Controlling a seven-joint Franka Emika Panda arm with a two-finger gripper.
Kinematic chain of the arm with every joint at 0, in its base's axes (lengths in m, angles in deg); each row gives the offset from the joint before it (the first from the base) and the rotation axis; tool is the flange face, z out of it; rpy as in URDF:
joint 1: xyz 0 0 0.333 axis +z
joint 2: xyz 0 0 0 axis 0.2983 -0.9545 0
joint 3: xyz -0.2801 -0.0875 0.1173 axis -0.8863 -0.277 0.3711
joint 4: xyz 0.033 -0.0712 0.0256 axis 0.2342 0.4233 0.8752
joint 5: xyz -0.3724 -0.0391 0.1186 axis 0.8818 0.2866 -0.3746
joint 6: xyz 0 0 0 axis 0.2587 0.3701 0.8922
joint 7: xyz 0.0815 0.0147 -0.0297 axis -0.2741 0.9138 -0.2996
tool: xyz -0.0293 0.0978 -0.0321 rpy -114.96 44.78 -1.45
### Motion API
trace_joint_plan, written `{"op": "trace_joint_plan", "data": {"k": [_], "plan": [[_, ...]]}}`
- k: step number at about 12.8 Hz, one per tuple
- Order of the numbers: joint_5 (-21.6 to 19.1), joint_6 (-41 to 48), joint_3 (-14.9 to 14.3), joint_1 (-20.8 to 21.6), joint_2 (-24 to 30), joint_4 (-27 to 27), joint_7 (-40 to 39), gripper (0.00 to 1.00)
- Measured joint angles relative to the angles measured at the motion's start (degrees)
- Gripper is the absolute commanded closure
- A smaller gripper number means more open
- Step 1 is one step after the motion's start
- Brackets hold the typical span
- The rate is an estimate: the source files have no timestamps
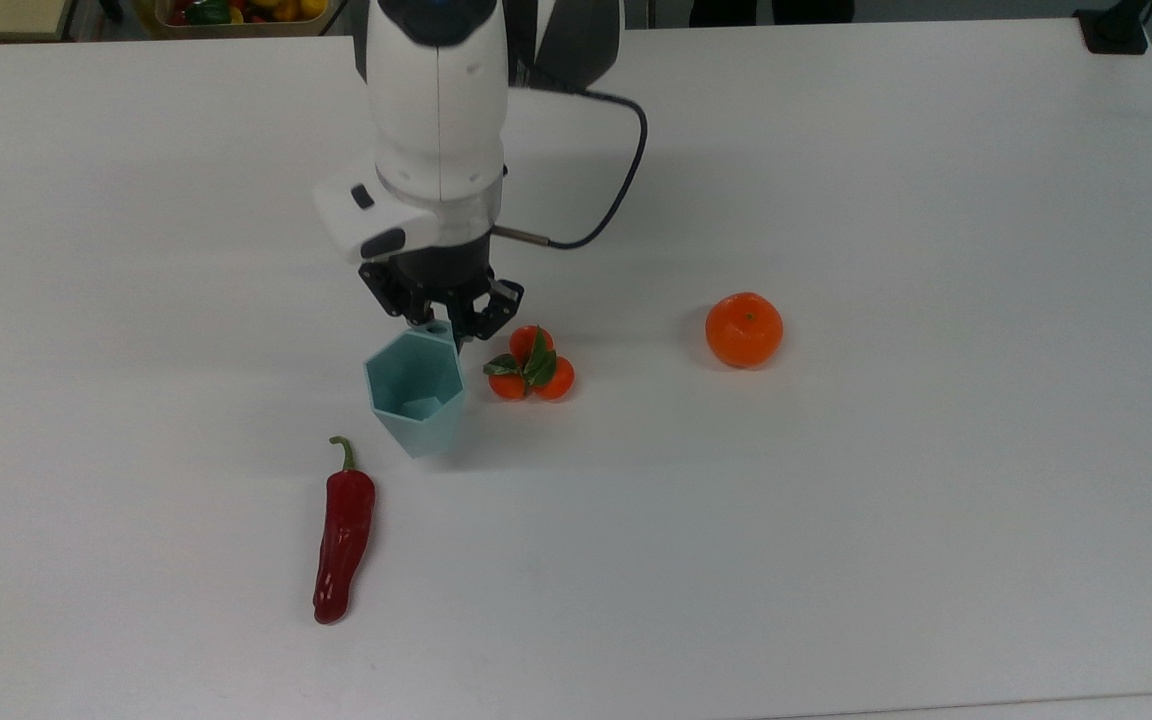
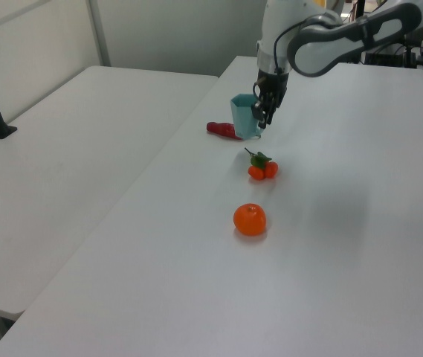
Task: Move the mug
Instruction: 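Lift the teal mug and carry it away from the tomatoes, then lower the teal mug onto the table and set it upright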
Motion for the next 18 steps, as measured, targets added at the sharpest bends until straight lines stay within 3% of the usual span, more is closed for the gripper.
{"op": "trace_joint_plan", "data": {"k": [4, 9, 11, 14, 18], "plan": [[-0.29, 3.91, 0.00, -0.10, 5.60, 0.00, 0.00, 1.00], [-5.67, 17.46, 0.00, -1.16, 16.63, 0.78, -4.05, 1.00], [-7.05, 18.83, -0.08, -1.37, 21.50, 4.46, -7.26, 1.00], [-7.88, 19.43, -0.08, -1.36, 30.12, 15.13, -13.99, 1.00], [-7.88, 20.79, -1.04, -1.37, 35.46, 24.91, -22.63, 1.00]]}}
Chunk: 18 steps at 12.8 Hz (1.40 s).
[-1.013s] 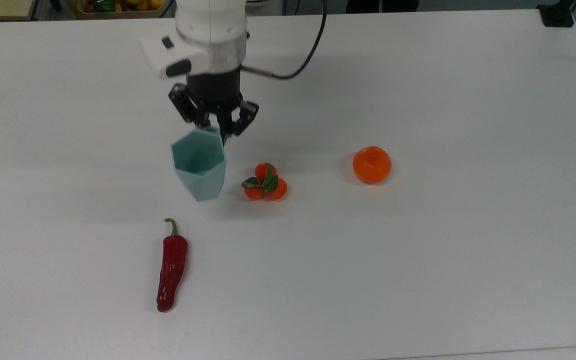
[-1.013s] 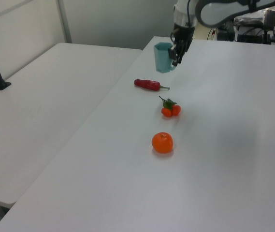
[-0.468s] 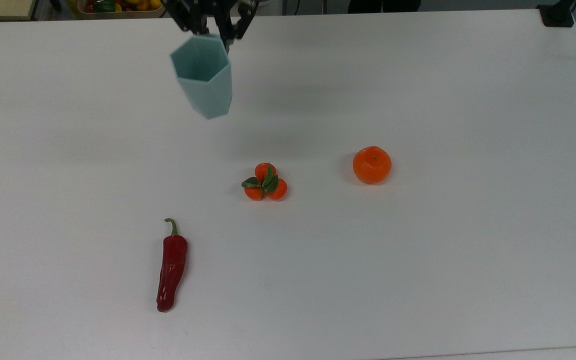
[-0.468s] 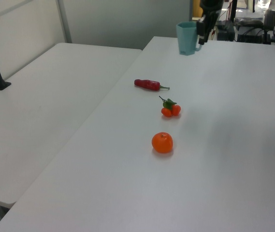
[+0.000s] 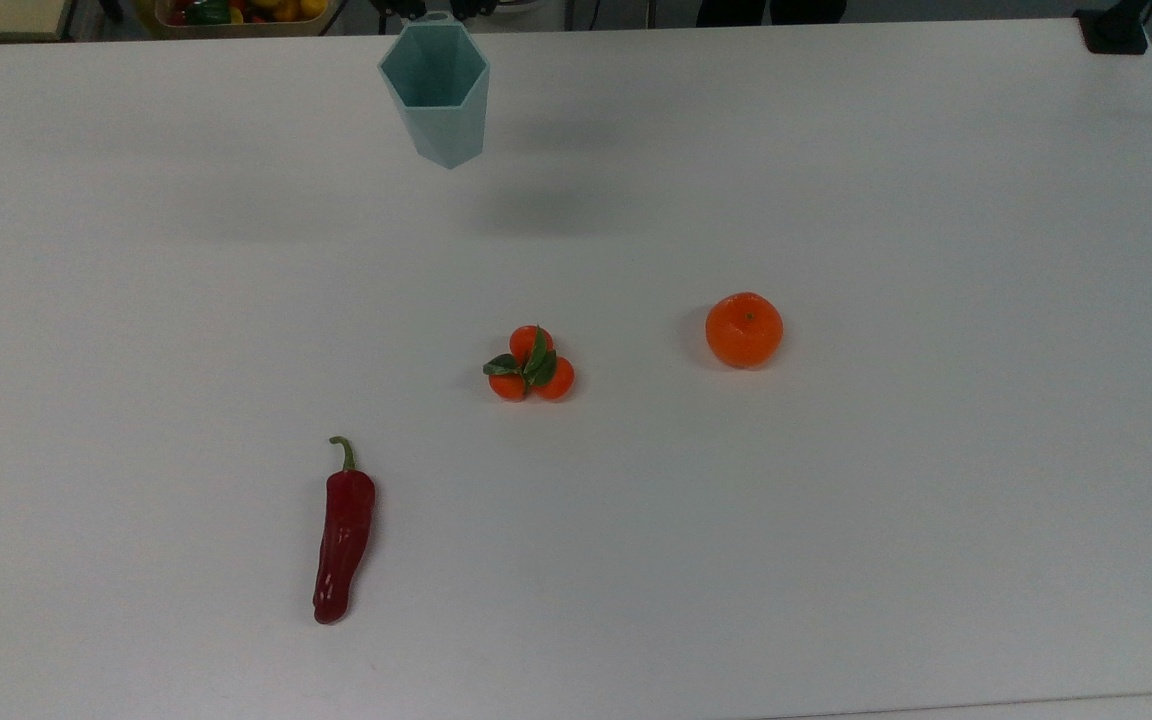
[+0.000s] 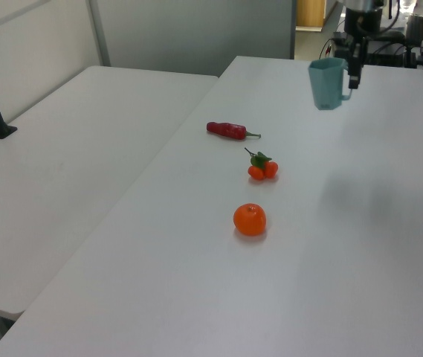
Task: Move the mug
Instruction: 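Lower the teal mug onto the table and set it upright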
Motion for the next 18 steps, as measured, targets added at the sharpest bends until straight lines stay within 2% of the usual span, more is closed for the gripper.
{"op": "trace_joint_plan", "data": {"k": [4, 7, 11, 14, 18], "plan": [[0.27, -0.85, -1.71, -0.03, 1.99, 9.03, -5.00, 1.00], [1.21, -6.82, -2.87, -0.07, 1.98, 14.37, -6.06, 1.00], [2.20, -19.35, -2.95, -0.73, 1.88, 23.06, -6.10, 1.00], [2.20, -24.81, -2.95, -0.81, 1.62, 27.06, -6.11, 1.00], [2.21, -29.24, -2.95, -0.82, 0.92, 29.13, -6.13, 1.00]]}}
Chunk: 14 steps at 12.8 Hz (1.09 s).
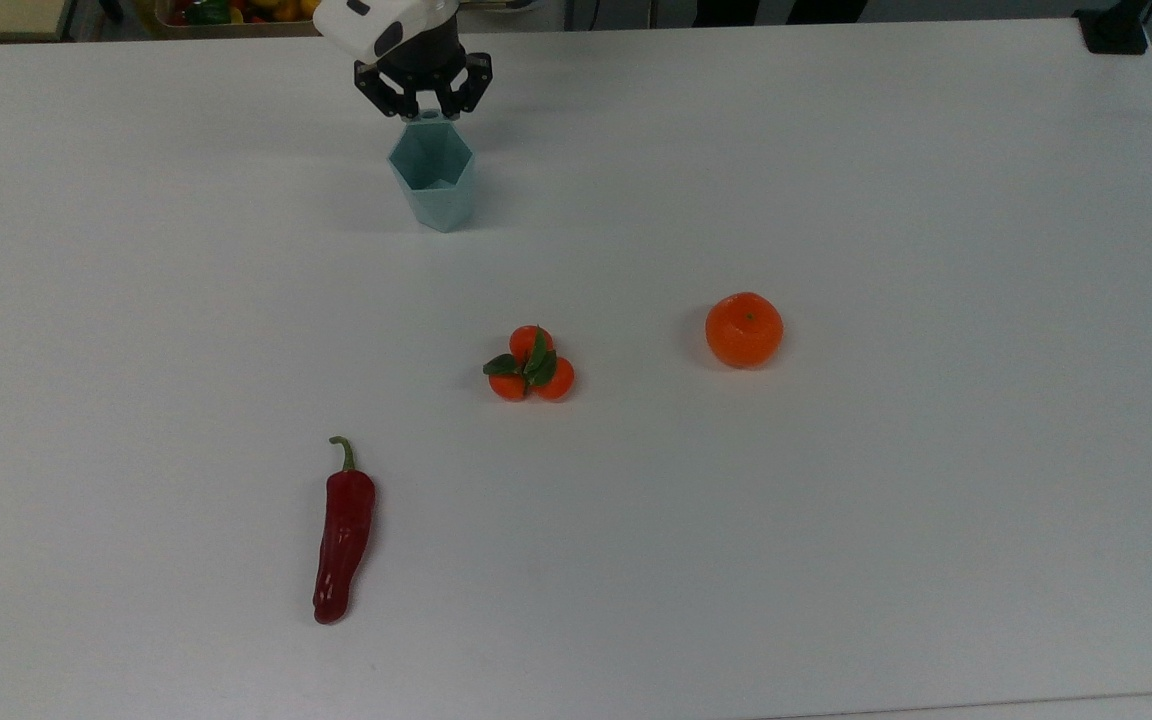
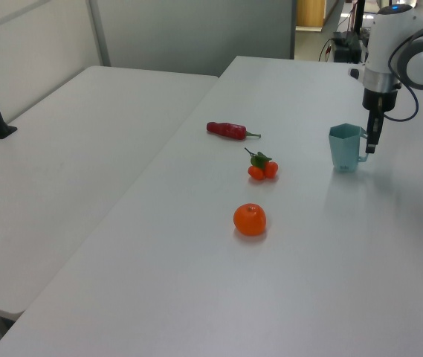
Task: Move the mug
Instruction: 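Lower the teal mug onto the table and set it upright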
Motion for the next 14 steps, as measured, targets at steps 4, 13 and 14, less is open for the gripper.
{"op": "trace_joint_plan", "data": {"k": [4, 13, 14], "plan": [[0.00, -2.53, 0.00, 0.00, -0.34, 0.93, -0.01, 0.90], [0.00, -2.54, 0.00, -0.02, -1.64, 1.20, -0.01, 0.00], [0.00, -2.54, 0.00, -0.02, -1.65, 1.20, 0.00, 0.00]]}}
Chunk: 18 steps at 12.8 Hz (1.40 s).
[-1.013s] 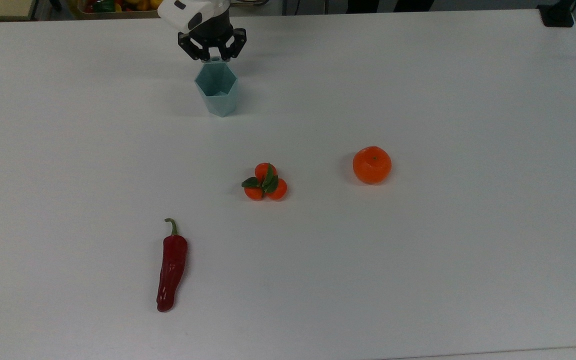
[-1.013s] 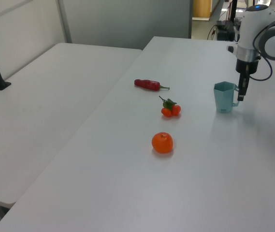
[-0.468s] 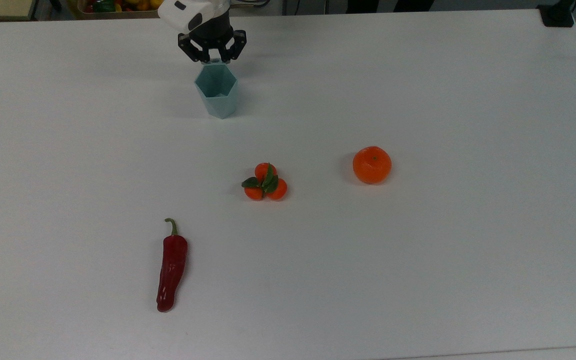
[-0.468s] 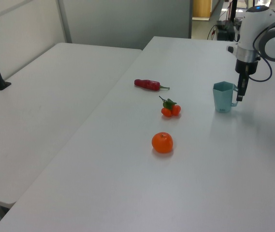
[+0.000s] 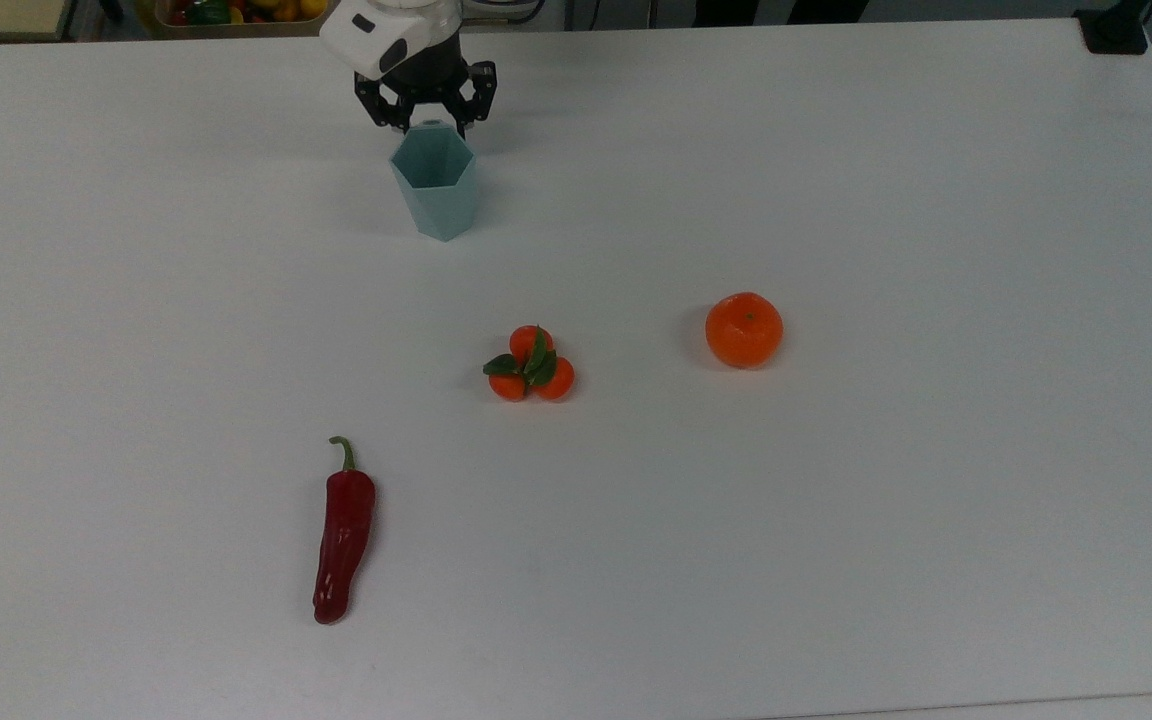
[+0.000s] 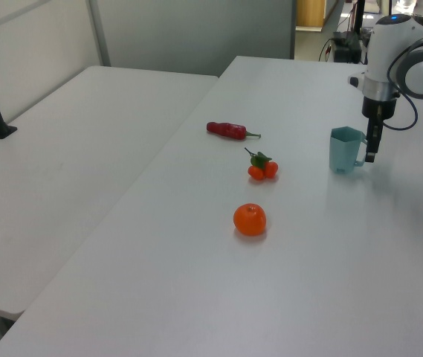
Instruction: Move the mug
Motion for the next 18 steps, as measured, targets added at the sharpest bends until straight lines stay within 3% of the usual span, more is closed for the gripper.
{"op": "trace_joint_plan", "data": {"k": [7, 10, 11, 15, 18], "plan": [[0.00, 3.29, 0.00, -0.36, 0.26, -2.63, 0.40, 0.00], [-0.02, 15.84, 0.04, -0.34, 0.96, -13.77, 2.04, 0.00], [-0.35, 21.77, 0.12, -0.28, 1.22, -19.65, 2.40, 0.00], [-5.00, 36.83, 1.60, 0.19, 1.39, -36.71, 7.70, 0.00], [-7.00, 43.17, 4.02, 0.36, 0.52, -43.24, 13.88, 0.00]]}}
